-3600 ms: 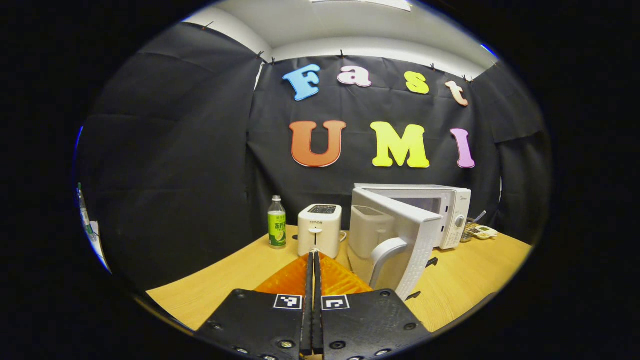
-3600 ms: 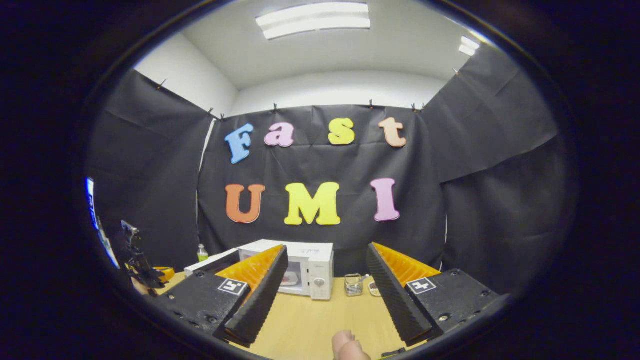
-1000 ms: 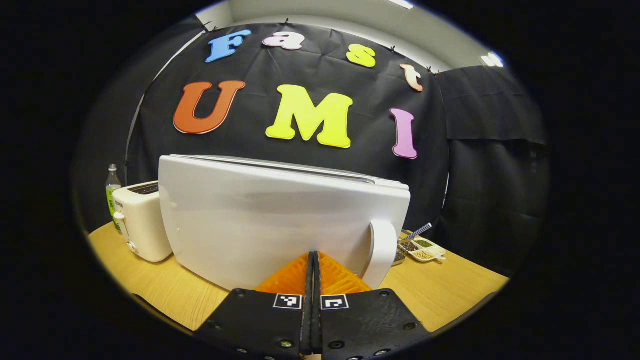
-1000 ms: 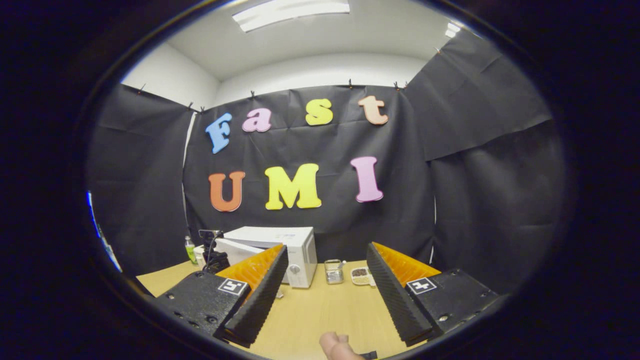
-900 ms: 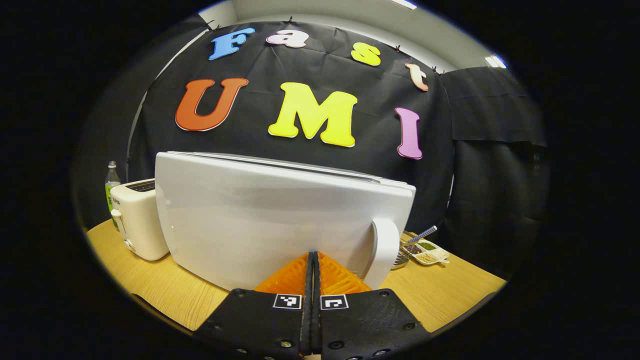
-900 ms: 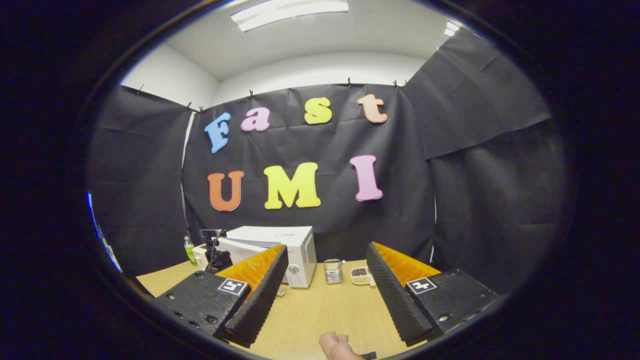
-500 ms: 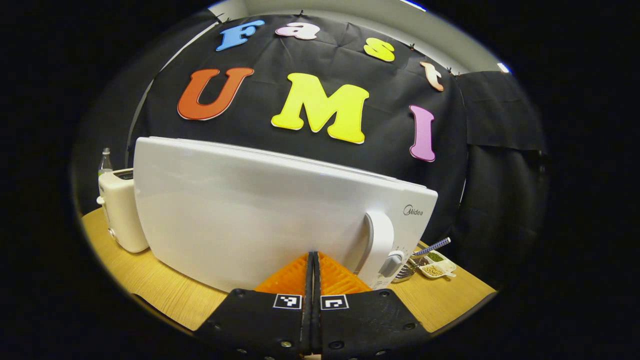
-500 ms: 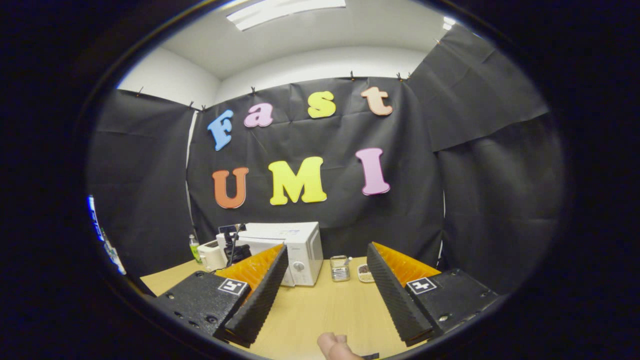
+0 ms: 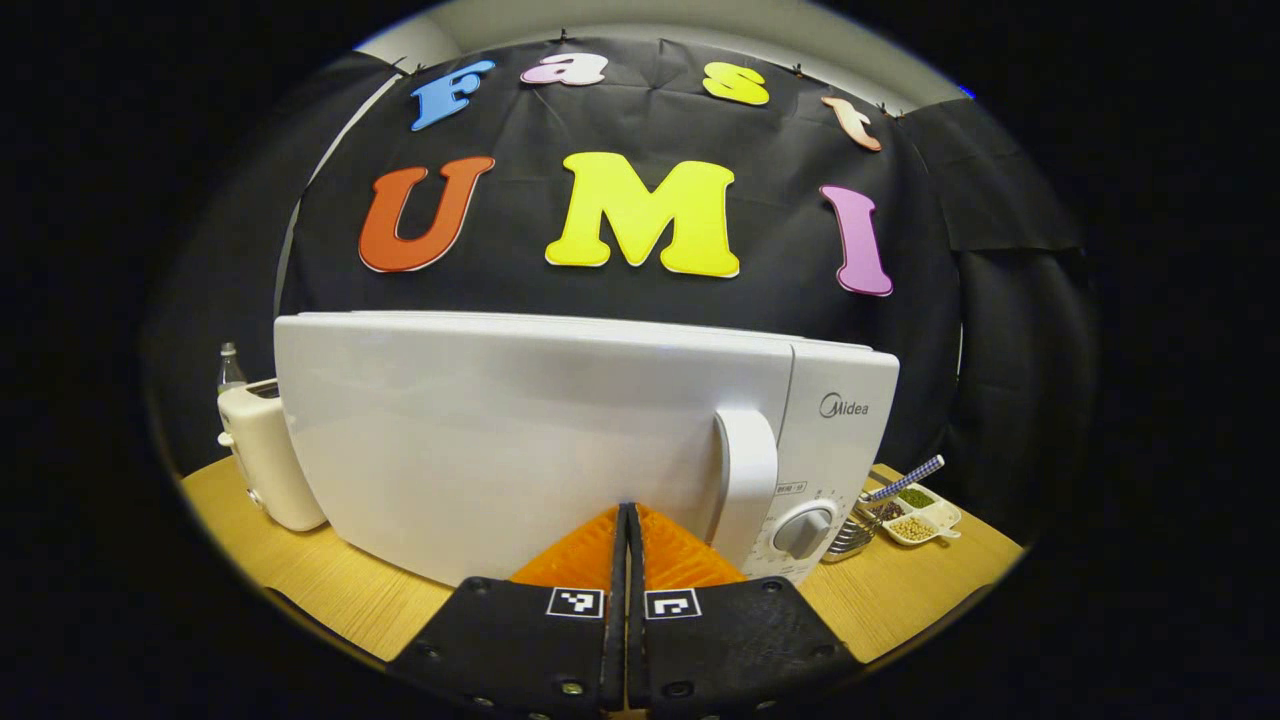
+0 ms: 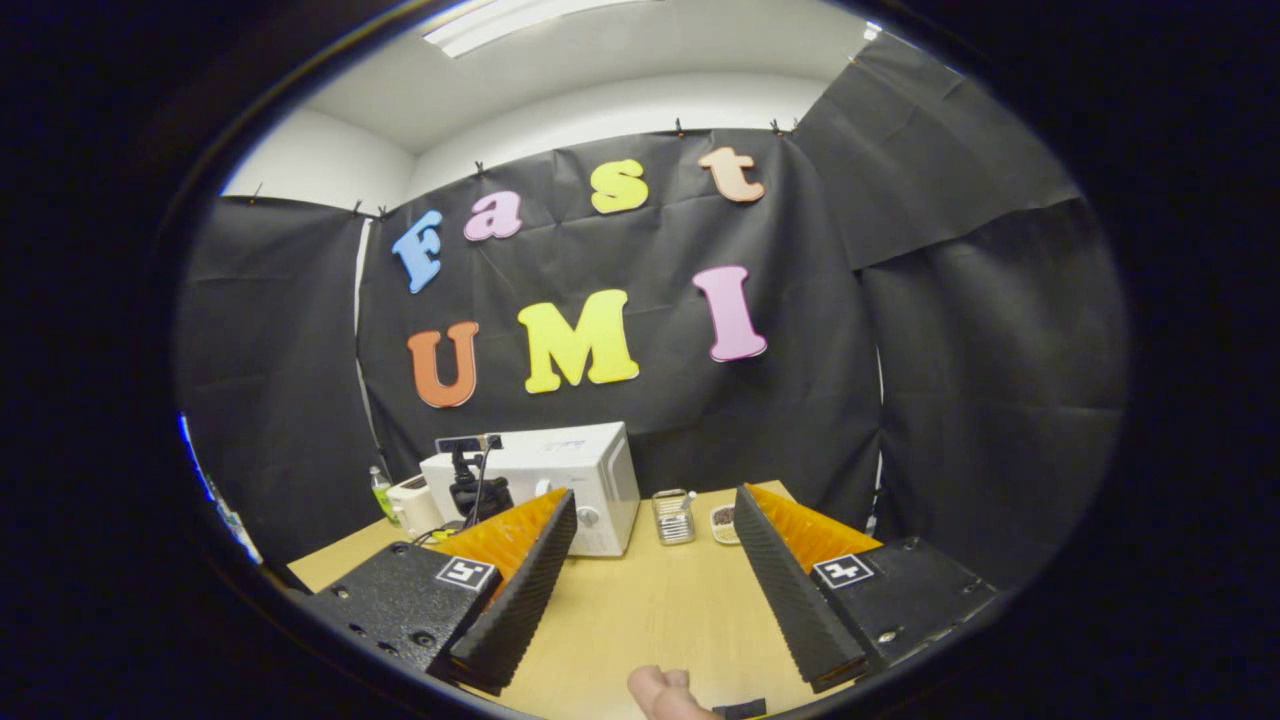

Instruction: Open the microwave oven with the left hand, put the food in, and close the microwave oven.

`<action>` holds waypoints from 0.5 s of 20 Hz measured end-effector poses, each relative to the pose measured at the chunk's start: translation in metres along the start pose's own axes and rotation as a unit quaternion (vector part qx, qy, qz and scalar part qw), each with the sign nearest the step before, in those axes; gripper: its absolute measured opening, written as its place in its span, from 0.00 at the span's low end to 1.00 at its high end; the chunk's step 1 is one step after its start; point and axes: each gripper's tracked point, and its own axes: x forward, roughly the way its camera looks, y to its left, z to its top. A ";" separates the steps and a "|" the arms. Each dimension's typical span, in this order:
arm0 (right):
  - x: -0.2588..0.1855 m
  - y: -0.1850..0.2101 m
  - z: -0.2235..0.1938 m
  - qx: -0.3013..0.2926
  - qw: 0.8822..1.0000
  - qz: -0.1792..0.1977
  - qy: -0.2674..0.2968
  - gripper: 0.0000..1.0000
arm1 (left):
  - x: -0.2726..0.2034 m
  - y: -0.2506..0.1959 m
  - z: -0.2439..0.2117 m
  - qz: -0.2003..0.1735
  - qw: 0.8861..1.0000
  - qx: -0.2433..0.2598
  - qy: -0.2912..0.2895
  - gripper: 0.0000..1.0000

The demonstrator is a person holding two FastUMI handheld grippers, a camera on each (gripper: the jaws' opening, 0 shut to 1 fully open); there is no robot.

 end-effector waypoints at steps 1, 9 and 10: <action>-0.001 0.000 0.000 0.000 1.000 -0.001 0.001 0.91 | 0.000 0.000 0.001 0.000 1.000 0.001 0.000 0.00; -0.014 -0.003 0.001 -0.001 0.999 -0.038 0.010 0.91 | -0.024 0.003 0.007 -0.018 0.999 -0.019 0.040 0.00; -0.017 -0.002 0.001 0.001 0.999 -0.041 0.009 1.00 | -0.035 0.002 0.015 -0.024 0.999 -0.012 0.037 0.00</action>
